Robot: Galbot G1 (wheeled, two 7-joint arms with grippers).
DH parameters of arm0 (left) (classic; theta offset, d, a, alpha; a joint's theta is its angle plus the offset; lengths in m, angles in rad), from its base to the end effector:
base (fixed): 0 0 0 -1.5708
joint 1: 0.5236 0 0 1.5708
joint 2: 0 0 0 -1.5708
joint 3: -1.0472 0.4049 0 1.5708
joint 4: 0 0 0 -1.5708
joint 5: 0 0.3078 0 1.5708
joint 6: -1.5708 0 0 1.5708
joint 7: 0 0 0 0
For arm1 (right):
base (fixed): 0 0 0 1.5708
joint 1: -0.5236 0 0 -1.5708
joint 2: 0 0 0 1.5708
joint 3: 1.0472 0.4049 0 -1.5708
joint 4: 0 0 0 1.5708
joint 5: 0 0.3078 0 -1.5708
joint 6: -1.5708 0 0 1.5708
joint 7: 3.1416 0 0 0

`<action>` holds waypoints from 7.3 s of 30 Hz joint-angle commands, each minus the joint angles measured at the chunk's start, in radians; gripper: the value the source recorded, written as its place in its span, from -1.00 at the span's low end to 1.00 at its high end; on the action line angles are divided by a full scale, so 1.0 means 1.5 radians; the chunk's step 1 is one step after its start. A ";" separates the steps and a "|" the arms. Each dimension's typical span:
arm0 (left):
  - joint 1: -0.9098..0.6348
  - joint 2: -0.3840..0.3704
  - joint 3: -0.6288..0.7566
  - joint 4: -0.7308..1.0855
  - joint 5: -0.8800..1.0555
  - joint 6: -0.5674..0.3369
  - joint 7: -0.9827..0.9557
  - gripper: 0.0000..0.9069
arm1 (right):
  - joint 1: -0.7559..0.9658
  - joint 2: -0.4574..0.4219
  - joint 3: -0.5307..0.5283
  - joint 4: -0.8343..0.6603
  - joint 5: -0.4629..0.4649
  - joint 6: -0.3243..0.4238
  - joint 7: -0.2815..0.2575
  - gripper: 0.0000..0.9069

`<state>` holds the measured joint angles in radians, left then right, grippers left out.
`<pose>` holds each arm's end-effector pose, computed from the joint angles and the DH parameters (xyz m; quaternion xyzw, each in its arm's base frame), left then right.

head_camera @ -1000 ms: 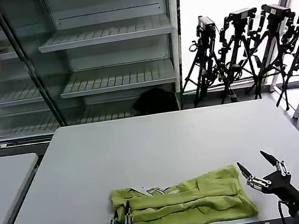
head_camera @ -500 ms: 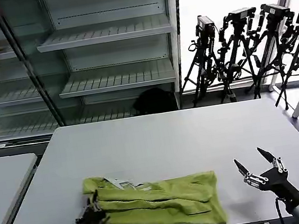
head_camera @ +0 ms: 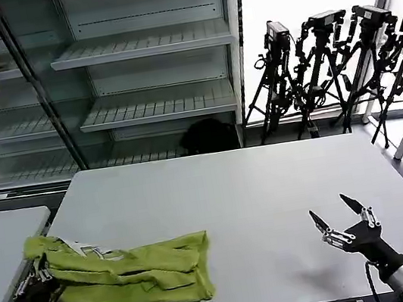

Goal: Fold and organize the clothes.

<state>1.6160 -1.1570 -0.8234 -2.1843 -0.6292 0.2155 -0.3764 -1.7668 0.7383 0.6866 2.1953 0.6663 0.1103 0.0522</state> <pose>0.1064 0.1596 -0.2800 0.1717 -0.9818 0.0487 0.0655 0.1053 -0.1936 -0.2537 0.1550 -0.9872 0.0341 0.0178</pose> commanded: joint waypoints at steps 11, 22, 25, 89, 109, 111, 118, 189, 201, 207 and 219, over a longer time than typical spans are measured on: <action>-0.012 -0.045 0.317 -0.028 0.205 -0.160 0.114 -1.00 | 0.003 0.013 -0.006 0.004 -0.002 0.001 -0.003 1.00; 0.029 -0.042 0.390 0.021 0.276 -0.220 0.142 -0.98 | 0.007 0.011 -0.008 -0.001 -0.002 0.004 -0.004 1.00; 0.030 -0.042 0.398 0.026 0.287 -0.221 0.142 -0.98 | 0.012 0.012 -0.014 -0.004 -0.003 0.004 -0.003 1.00; 0.030 0.018 0.468 -0.208 0.393 -0.011 0.050 1.00 | 0.024 0.015 -0.025 -0.004 -0.008 0.011 -0.003 1.00; 0.007 -0.017 0.180 0.017 0.061 0.093 0.009 1.00 | 0.023 0.014 -0.020 -0.005 -0.010 0.008 -0.003 1.00; 0.002 -0.024 0.185 0.025 0.062 0.093 0.010 1.00 | 0.023 0.014 -0.020 -0.005 -0.012 0.009 -0.003 1.00; 0.020 -0.032 0.192 0.004 0.054 0.094 0.018 1.00 | 0.024 0.013 -0.020 -0.008 -0.013 0.009 -0.004 1.00; -0.036 0.214 0.106 0.200 0.255 -0.248 0.371 -1.00 | 0.020 0.018 -0.019 0.003 -0.003 0.024 -0.008 1.00; -0.156 0.120 0.355 0.173 0.266 -0.201 0.335 -0.96 | 0.023 0.015 -0.026 0.002 -0.005 0.022 -0.013 1.00; -0.223 0.156 0.403 0.117 0.194 -0.107 0.291 -0.93 | 0.028 0.021 -0.031 0.003 -0.010 0.022 -0.015 1.00; -0.299 0.151 0.535 0.028 0.233 0.043 0.099 1.00 | 0.039 0.026 -0.033 0.003 -0.013 0.011 -0.012 1.00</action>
<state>1.2749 -0.9263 -0.1964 -2.0114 -0.3035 0.1033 -0.0356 -1.7115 0.7755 0.6367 2.1994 0.6471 0.1299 0.0335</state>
